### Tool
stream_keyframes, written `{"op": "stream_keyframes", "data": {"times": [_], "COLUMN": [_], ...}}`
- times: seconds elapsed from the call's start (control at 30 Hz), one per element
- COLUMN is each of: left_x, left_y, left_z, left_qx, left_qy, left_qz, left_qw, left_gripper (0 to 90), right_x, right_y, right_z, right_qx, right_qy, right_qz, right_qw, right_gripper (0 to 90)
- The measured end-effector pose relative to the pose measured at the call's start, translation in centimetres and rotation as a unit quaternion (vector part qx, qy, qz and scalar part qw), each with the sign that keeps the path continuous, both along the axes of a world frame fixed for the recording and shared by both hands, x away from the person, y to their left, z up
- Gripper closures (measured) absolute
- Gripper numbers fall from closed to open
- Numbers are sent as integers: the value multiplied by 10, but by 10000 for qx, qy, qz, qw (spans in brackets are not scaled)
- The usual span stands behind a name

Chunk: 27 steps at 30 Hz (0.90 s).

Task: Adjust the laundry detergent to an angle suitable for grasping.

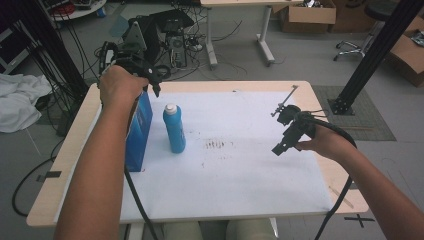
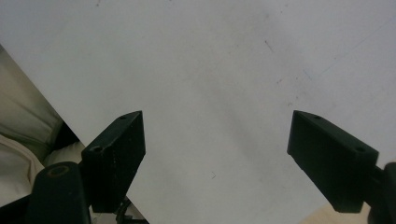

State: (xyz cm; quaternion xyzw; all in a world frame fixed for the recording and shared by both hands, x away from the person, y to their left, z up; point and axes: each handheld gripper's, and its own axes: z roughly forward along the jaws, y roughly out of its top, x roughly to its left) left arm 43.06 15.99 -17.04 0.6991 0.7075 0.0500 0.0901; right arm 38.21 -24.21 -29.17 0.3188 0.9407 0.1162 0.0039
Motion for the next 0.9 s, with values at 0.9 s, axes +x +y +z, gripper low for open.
{"op": "stream_keyframes", "data": {"times": [0.9], "left_x": [-3], "left_y": [-12], "left_z": [8], "left_qx": [-27], "left_qy": [-106], "left_qz": [51], "left_qw": [9999], "left_gripper": [206], "right_x": [0], "right_y": [0], "right_z": [-3], "right_qx": [-29], "right_qy": [-16], "right_qz": [89], "right_qw": [10000], "right_gripper": [193]}}
